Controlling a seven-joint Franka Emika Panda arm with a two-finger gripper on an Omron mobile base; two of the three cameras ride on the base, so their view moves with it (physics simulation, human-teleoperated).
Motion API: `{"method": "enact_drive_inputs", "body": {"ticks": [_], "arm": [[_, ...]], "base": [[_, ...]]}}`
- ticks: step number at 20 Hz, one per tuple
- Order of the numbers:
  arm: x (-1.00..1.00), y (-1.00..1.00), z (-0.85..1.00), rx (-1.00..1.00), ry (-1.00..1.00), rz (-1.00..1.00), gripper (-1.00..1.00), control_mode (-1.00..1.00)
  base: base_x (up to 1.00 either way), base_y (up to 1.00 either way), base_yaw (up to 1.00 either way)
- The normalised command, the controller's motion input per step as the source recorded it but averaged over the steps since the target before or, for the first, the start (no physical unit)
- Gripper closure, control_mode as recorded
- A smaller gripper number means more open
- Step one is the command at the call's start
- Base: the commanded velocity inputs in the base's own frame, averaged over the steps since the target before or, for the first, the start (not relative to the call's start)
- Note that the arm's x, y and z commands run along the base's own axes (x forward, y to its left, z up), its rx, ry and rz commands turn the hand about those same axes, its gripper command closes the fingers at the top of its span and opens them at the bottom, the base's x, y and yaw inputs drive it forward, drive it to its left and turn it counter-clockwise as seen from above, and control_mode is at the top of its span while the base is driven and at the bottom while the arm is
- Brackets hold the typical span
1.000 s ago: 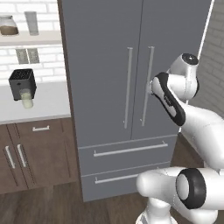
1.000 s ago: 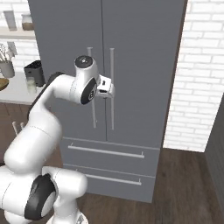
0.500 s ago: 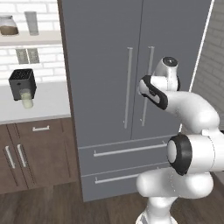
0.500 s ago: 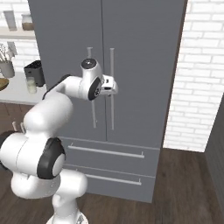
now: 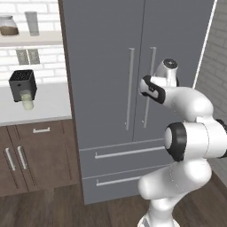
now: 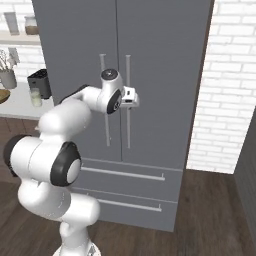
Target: Grab a lemon wedge from the fridge and one ice cube from the ice bowl, and put them in the glass of lemonade.
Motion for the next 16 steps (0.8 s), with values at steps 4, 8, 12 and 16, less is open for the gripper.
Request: {"method": "enact_drive_inputs", "body": {"ticks": [4,8,12,16], "arm": [[0.22,-0.1,-0.02,0.01,0.0,0.0,-1.0,-1.0],[0.05,-0.35,-0.01,0.08,0.0,-0.02,-1.0,-1.0],[0.01,-0.19,-0.02,0.06,0.0,-0.02,-1.0,-1.0],[0.21,0.0,-0.09,0.01,0.0,0.0,-1.0,-1.0]], "base": [[0.0,0.0,0.0],[0.0,0.0,0.0],[0.0,0.0,0.0],[0.0,0.0,0.0]]}}
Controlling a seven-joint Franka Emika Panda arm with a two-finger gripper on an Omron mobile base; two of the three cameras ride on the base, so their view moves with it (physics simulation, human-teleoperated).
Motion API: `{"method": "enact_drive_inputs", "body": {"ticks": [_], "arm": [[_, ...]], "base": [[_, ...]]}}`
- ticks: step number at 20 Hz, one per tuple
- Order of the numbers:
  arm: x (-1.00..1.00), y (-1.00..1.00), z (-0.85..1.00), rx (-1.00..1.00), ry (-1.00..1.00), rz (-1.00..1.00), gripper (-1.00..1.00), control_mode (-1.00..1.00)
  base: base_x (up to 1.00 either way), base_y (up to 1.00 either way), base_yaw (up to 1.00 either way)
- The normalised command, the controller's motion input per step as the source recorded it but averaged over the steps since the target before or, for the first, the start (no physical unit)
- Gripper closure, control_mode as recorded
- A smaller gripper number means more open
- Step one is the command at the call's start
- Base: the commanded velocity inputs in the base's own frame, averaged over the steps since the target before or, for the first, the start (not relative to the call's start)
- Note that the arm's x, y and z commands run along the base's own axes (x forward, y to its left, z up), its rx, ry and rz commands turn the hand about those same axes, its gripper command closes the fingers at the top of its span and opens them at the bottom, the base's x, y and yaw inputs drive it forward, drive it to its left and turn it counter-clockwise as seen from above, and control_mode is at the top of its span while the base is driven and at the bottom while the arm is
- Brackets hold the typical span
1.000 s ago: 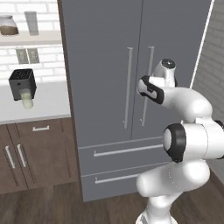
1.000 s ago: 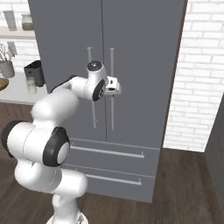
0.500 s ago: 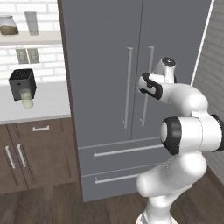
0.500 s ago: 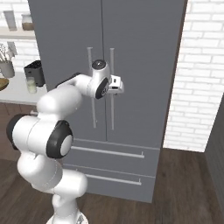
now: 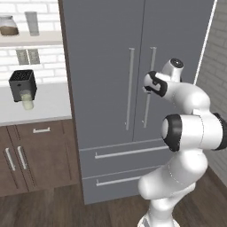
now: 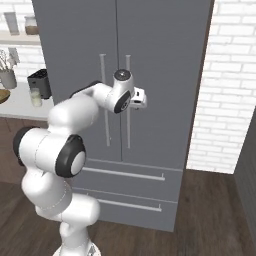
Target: Grab a lemon wedge from the fridge and one ice cube from the ice bowl, and put them in the glass of lemonade.
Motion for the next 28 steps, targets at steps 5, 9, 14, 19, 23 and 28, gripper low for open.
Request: {"method": "enact_drive_inputs", "body": {"ticks": [5,9,14,19,23,28], "arm": [[0.34,0.02,-0.16,0.0,0.0,0.0,-1.0,-1.0],[0.32,0.0,-0.08,0.0,0.0,0.0,-1.0,-1.0],[0.32,0.03,-0.06,0.0,0.0,0.0,-1.0,-1.0],[0.35,0.01,-0.1,0.0,0.0,0.0,-1.0,-1.0],[0.35,0.0,-0.25,0.0,0.0,0.0,-1.0,-1.0],[0.18,0.0,-0.31,0.03,0.0,0.0,-1.0,-1.0]], "base": [[0.0,0.0,0.0],[0.0,0.0,0.0],[0.0,0.0,0.0],[0.0,0.0,0.0],[0.0,0.0,0.0],[0.0,0.0,0.0]]}}
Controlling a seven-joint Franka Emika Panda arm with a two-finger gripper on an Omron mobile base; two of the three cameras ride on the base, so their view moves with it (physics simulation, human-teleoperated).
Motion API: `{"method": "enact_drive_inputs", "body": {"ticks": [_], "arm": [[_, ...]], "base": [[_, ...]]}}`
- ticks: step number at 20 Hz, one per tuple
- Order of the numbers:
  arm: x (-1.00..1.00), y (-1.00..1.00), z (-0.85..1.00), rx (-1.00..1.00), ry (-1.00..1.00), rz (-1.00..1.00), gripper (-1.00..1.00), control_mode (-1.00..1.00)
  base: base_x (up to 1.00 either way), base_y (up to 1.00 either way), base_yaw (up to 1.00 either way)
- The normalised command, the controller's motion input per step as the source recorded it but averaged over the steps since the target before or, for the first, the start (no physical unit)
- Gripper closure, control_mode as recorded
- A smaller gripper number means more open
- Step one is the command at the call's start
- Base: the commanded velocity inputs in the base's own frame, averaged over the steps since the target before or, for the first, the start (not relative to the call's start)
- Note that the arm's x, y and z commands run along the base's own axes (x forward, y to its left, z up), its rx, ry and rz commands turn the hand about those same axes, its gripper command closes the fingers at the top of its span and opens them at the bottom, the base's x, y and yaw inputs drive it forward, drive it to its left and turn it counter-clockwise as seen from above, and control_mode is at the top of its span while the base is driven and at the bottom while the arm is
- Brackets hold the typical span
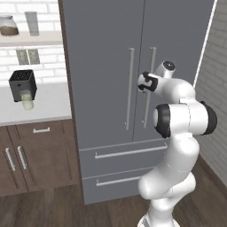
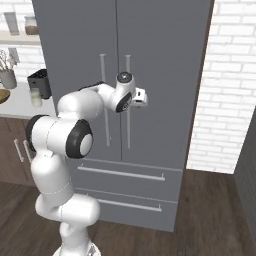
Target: Grab a lemon wedge from the fridge and one ice cube from the ice bowl, and put them in the glass of lemonade.
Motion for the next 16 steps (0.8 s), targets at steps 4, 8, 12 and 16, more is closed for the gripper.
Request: {"method": "enact_drive_inputs", "body": {"ticks": [4,8,12,16], "arm": [[0.16,0.0,-0.26,0.07,-0.02,0.0,-1.0,-1.0],[0.24,0.0,-0.25,0.08,-0.06,0.0,-1.0,-1.0],[0.27,0.0,-0.23,0.08,-0.06,0.0,-1.0,-1.0],[0.24,0.02,-0.17,0.05,-0.03,0.0,1.0,-1.0]], "base": [[0.0,0.0,0.0],[0.0,0.0,0.0],[0.0,0.0,0.0],[0.0,0.0,0.0]]}}
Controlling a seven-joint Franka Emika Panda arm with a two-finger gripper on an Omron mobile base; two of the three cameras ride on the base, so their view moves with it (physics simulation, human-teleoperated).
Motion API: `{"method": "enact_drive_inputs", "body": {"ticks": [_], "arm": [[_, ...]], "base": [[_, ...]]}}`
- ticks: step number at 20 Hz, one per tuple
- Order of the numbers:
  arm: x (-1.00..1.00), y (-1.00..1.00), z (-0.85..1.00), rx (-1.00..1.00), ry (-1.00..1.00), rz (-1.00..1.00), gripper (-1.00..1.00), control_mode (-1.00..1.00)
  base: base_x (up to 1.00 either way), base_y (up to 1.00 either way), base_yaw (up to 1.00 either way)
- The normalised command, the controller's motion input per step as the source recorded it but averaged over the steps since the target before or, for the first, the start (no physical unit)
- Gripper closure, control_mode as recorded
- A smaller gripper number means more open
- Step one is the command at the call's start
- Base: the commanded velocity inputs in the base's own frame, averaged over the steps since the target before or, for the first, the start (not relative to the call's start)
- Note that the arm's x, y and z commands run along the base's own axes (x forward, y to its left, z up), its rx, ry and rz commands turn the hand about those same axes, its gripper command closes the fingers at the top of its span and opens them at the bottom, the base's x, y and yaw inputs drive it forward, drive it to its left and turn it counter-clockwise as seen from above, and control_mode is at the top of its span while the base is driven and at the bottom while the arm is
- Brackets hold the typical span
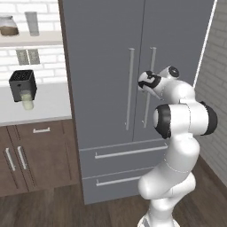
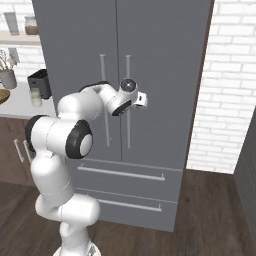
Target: Grab a lemon wedge from the fridge and one ice cube from the ice bowl, and put them in the glass of lemonade.
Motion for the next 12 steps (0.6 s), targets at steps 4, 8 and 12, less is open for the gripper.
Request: {"method": "enact_drive_inputs", "body": {"ticks": [4,8,12], "arm": [[0.24,0.13,-0.04,0.01,0.0,0.0,1.0,-1.0],[0.25,0.09,-0.01,0.0,-0.05,0.0,1.0,-1.0],[0.14,0.01,0.0,0.0,-0.05,0.0,1.0,-1.0]], "base": [[0.0,0.0,0.0],[0.0,0.0,0.0],[0.0,0.0,0.0]]}}
